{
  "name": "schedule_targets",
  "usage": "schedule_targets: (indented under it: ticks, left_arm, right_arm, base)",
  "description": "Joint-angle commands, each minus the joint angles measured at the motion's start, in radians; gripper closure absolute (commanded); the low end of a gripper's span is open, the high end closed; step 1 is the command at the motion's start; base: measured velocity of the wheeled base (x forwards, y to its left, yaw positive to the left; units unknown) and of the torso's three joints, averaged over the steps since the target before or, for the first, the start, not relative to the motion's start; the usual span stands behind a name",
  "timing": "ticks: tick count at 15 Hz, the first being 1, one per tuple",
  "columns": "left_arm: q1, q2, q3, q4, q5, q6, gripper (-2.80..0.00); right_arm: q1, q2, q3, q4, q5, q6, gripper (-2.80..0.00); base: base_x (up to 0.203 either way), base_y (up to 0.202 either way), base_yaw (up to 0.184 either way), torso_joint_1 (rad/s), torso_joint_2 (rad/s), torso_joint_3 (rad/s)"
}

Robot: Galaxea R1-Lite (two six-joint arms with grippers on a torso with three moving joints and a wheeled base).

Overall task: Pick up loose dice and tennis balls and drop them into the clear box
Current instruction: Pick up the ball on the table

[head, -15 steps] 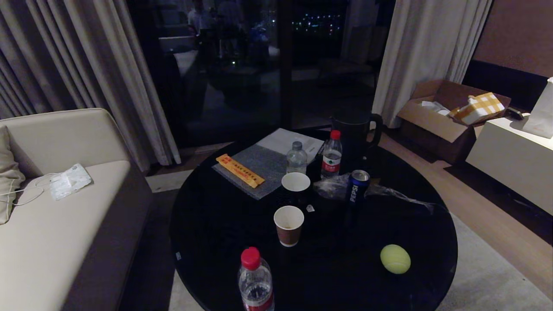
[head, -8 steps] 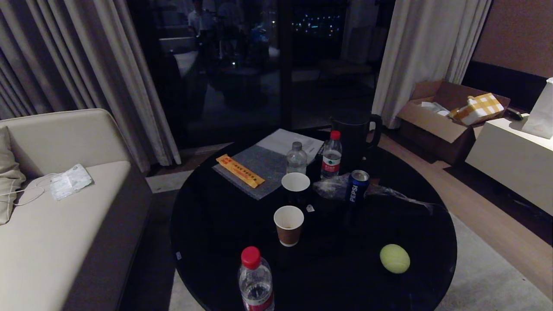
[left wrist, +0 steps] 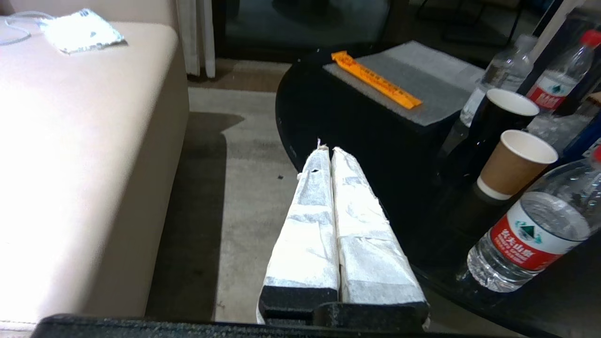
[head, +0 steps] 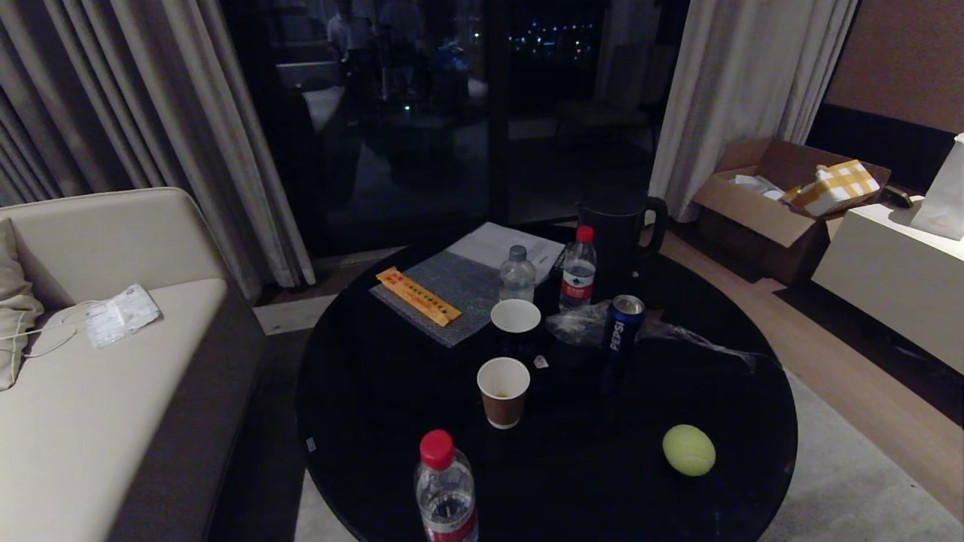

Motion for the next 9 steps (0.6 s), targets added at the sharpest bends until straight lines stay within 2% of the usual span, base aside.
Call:
schedule_targets:
  ticks: [1, 9]
  left_arm:
    - [0.000, 0.001, 0.002, 0.000, 0.000, -0.001, 0.00]
    - [0.000, 0.001, 0.000, 0.000, 0.000, -0.001, 0.00]
  right_arm:
    - [0.000, 0.002, 0.008, 0.000, 0.000, 0.000, 0.00]
    - [0.000, 0.002, 0.008, 0.000, 0.000, 0.000, 0.00]
  base:
    - [0.000, 0.000, 0.000, 0.002, 0.01, -0.138]
    - [0.000, 0.000, 0.000, 0.002, 0.00, -0.189]
